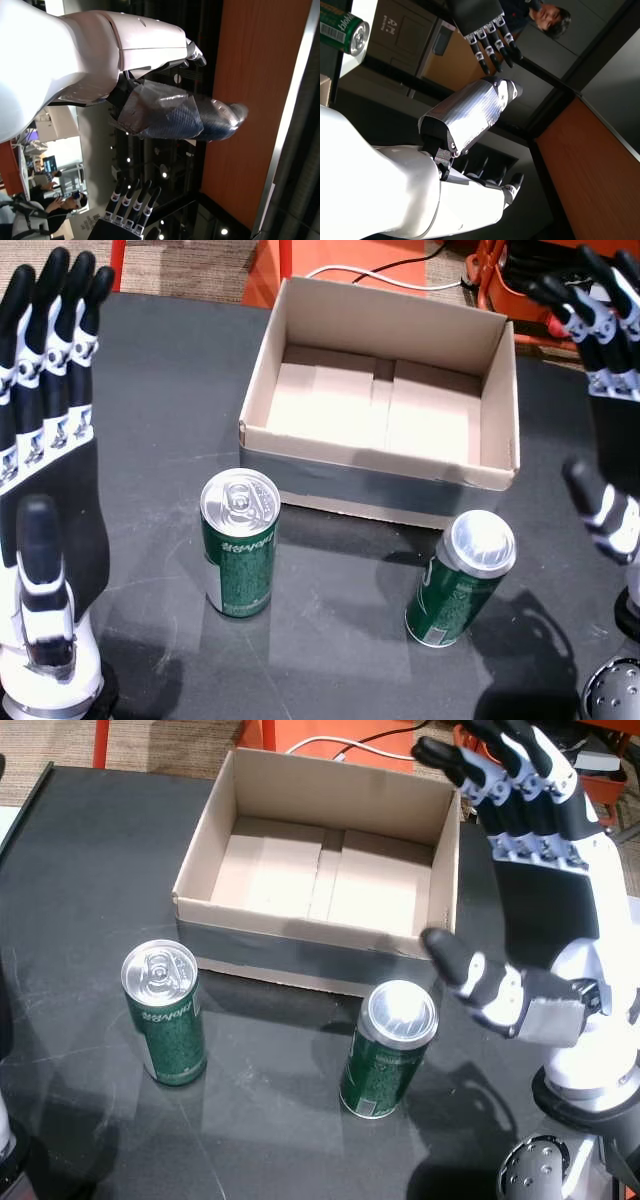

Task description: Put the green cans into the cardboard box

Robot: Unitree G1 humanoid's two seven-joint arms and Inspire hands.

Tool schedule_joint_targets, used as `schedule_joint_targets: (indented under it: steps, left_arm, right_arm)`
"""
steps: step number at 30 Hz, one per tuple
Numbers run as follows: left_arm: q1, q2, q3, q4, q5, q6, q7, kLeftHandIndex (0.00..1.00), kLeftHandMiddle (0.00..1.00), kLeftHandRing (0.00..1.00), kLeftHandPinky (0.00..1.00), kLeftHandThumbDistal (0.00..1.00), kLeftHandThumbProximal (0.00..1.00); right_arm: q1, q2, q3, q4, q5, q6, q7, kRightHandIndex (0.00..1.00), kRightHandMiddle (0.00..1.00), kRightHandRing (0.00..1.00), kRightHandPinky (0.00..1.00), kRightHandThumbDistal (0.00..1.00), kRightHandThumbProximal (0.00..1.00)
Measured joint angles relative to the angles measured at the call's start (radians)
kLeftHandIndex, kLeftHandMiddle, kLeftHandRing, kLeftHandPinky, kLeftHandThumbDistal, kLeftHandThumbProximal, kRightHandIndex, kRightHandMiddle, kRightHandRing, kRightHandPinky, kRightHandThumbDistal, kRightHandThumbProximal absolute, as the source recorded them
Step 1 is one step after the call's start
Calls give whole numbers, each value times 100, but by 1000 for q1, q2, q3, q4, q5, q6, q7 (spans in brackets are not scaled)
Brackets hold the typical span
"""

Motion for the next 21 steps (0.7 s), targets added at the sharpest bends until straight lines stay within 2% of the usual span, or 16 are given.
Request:
schedule_joint_targets:
  steps: [1, 2, 4, 10, 12, 16, 21]
  left_arm:
    - [1, -1, 2, 0, 2, -2, 1, 100, 99, 100, 100, 71, 88]
    - [2, -6, 12, 0, 17, -6, 9, 100, 99, 100, 100, 70, 91]
    - [2, -25, 42, -1, 71, -30, 32, 99, 99, 100, 100, 69, 92]
    - [0, -28, 38, 0, 85, -50, 68, 100, 99, 100, 100, 68, 91]
    - [0, -27, 37, 0, 88, -50, 77, 100, 98, 100, 100, 68, 92]
    - [-1, -28, 40, 0, 111, -55, 98, 99, 98, 100, 100, 70, 94]
    - [3, -27, 38, -2, 130, -56, 127, 100, 100, 100, 100, 67, 94]
  right_arm:
    - [0, 0, -2, 3, -1, -5, 0, 85, 83, 91, 93, 87, 44]
    - [1, 0, -2, 1, -4, -7, -6, 85, 83, 91, 93, 84, 43]
    - [6, 6, -1, -14, -13, -8, -28, 85, 83, 92, 93, 82, 44]
    - [7, 8, 0, -18, -22, -18, -38, 85, 83, 91, 93, 89, 48]
    - [7, 8, 1, -14, -19, 2, -38, 83, 81, 89, 90, 89, 47]
    - [4, 1, -6, 69, -25, 79, -65, 83, 79, 87, 90, 100, 55]
    - [-1, -72, -15, 167, -75, 128, -80, 86, 80, 85, 88, 96, 48]
